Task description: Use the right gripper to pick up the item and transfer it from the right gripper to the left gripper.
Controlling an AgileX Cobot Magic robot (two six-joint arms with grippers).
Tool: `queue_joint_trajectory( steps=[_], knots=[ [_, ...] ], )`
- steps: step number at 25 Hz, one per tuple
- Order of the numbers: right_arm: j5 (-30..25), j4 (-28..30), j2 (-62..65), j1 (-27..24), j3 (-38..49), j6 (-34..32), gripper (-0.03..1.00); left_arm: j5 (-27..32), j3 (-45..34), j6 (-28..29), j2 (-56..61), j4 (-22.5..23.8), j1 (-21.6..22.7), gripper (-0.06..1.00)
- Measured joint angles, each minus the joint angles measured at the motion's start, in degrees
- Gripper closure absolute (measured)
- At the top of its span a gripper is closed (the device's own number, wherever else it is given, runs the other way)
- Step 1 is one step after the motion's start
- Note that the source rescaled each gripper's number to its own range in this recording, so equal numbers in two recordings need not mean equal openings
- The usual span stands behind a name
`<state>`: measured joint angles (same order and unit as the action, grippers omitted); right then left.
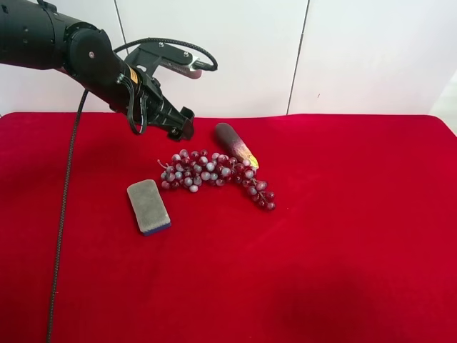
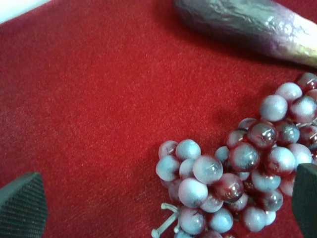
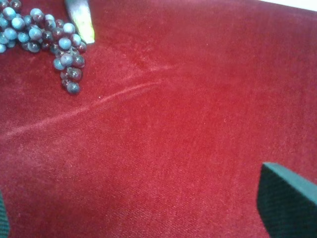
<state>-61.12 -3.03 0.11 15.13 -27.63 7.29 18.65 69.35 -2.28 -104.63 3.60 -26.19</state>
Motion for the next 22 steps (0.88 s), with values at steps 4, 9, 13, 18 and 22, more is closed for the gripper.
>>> queue_joint_trajectory(
  steps=[4,9,13,18,22],
  knots=[
    [0.0,0.0,0.0,0.0,0.0,0.0,-0.02,2.2,0.0,0.0,0.4,0.0,0.0,-0.05],
    [0.0,0.0,0.0,0.0,0.0,0.0,-0.02,5.9,0.0,0.0,3.6,0.0,0.0,-0.05],
    [0.0,0.0,0.0,0.0,0.0,0.0,-0.02,10.4,0.0,0.0,6.8,0.0,0.0,-0.05],
    [0.0,0.0,0.0,0.0,0.0,0.0,-0.02,18.7,0.1,-0.6,12.5,0.2,0.0,-0.05],
    [0.0,0.0,0.0,0.0,0.0,0.0,-0.02,25.1,0.4,-1.4,17.5,0.2,0.0,-0.05]
  ],
)
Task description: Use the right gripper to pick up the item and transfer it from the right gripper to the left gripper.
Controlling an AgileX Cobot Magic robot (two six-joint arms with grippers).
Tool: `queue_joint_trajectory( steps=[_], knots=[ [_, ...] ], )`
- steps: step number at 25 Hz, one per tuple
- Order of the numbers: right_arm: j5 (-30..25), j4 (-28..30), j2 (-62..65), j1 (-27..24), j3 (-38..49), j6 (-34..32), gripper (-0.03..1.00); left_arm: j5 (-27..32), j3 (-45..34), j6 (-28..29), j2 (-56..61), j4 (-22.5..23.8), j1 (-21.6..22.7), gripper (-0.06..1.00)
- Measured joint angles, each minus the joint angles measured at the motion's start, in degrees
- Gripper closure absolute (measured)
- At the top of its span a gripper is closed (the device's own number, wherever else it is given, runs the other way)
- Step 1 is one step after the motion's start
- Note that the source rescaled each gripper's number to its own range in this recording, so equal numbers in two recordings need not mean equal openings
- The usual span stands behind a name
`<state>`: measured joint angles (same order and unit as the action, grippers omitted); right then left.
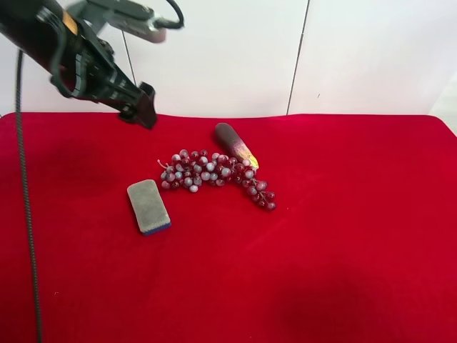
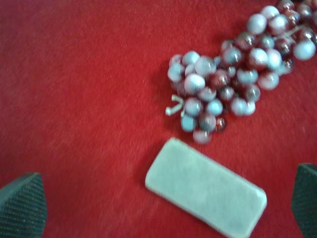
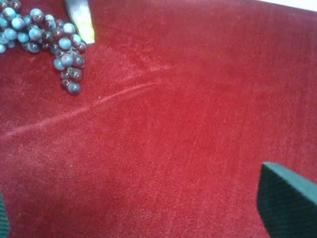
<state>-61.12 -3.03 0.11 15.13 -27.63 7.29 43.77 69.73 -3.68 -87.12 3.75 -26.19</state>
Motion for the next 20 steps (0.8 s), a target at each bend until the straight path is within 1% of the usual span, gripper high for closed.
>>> queue_joint_trajectory(
  steps=[6,9,11,15,20],
  knots=[
    [0.0,0.0,0.0,0.0,0.0,0.0,-0.02,10.9,0.0,-0.1,4.3,-0.5,0.0,-0.05],
    [0.0,0.0,0.0,0.0,0.0,0.0,-0.02,15.5,-0.2,-0.1,4.7,-3.2,0.0,-0.06],
    [0.0,0.0,0.0,0.0,0.0,0.0,-0.02,17.7,-1.3,-0.1,5.1,-5.8,0.0,-0.06],
    [0.0,0.0,0.0,0.0,0.0,0.0,-0.02,18.5,-5.8,-0.1,7.6,-8.2,0.0,-0.06],
    [0.0,0.0,0.0,0.0,0.0,0.0,-0.02,16.6,-12.2,0.3,15.4,-9.1,0.0,-0.06]
  ],
)
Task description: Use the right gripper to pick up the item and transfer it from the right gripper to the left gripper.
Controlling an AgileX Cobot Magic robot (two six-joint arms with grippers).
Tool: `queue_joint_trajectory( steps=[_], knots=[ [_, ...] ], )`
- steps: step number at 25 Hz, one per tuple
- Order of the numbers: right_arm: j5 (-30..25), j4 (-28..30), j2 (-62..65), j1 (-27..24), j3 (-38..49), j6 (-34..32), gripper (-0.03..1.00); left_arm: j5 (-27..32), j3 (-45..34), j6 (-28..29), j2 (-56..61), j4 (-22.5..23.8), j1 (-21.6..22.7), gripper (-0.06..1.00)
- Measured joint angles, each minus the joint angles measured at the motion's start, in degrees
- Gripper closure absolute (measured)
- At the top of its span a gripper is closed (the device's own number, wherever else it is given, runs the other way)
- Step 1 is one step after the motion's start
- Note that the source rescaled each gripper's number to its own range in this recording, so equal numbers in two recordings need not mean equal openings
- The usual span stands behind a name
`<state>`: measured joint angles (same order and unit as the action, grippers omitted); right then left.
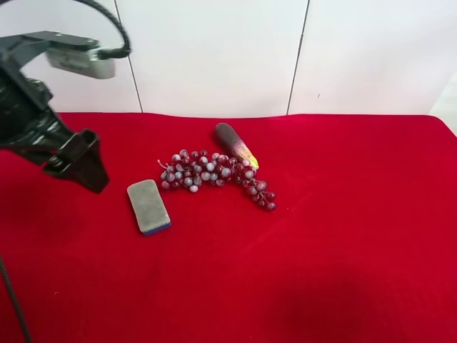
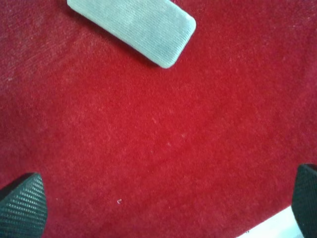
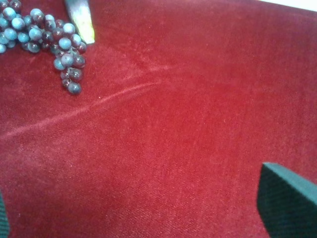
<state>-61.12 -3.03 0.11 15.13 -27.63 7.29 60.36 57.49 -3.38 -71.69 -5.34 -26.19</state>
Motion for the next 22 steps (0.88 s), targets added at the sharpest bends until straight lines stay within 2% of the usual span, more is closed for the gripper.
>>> queue_joint_trajectory(
  steps=[17,22],
  knots=[
    [0.0,0.0,0.0,0.0,0.0,0.0,-0.02,-5.0,-23.4,0.1,24.6,2.8,0.0,-0.06],
    [0.0,0.0,0.0,0.0,0.0,0.0,-0.02,-5.1,-26.4,0.1,31.9,2.8,0.1,-0.06]
  ],
)
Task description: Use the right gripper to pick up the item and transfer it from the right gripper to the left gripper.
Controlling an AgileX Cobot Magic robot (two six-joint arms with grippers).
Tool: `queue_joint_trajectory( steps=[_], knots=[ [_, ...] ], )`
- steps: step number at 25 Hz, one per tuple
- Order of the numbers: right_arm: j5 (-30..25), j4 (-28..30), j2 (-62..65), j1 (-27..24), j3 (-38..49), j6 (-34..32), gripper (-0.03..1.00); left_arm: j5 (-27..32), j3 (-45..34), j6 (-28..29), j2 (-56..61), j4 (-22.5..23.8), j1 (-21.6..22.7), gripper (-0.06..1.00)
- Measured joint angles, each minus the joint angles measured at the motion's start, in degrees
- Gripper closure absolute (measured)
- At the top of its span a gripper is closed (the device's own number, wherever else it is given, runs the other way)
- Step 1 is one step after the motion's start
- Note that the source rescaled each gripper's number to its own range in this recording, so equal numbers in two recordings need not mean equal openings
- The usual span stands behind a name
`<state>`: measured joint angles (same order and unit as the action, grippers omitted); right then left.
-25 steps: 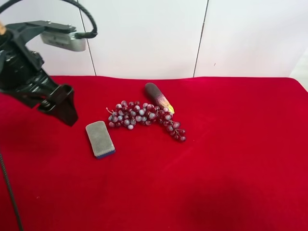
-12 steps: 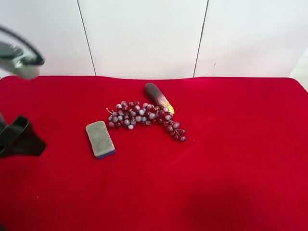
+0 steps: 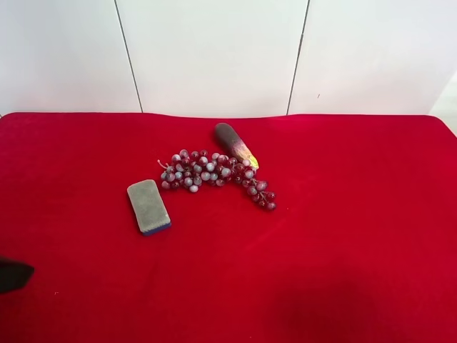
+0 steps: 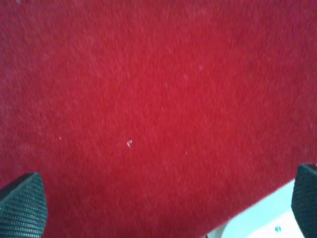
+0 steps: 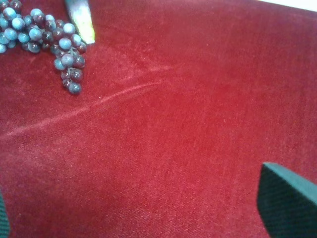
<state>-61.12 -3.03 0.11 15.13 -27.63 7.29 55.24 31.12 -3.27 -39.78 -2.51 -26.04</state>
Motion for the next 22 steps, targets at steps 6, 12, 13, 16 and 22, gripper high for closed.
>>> queue_joint_trajectory(
  steps=[6,12,13,16,22],
  knots=[
    [0.0,0.0,0.0,0.0,0.0,0.0,-0.02,0.1,0.0,-3.8,7.6,-2.5,8.8,-0.06],
    [0.0,0.0,0.0,0.0,0.0,0.0,-0.02,4.7,-0.2,-10.8,16.8,-7.1,19.8,-0.06],
    [0.0,0.0,0.0,0.0,0.0,0.0,-0.02,5.5,-0.7,-11.3,18.4,-7.4,21.5,-0.06],
    [0.0,0.0,0.0,0.0,0.0,0.0,-0.02,6.3,-1.4,-11.9,23.9,-8.8,25.5,-0.06],
    [0.0,0.0,0.0,0.0,0.0,0.0,-0.02,6.3,-1.4,-12.1,34.2,-9.2,30.3,-0.06]
  ],
)
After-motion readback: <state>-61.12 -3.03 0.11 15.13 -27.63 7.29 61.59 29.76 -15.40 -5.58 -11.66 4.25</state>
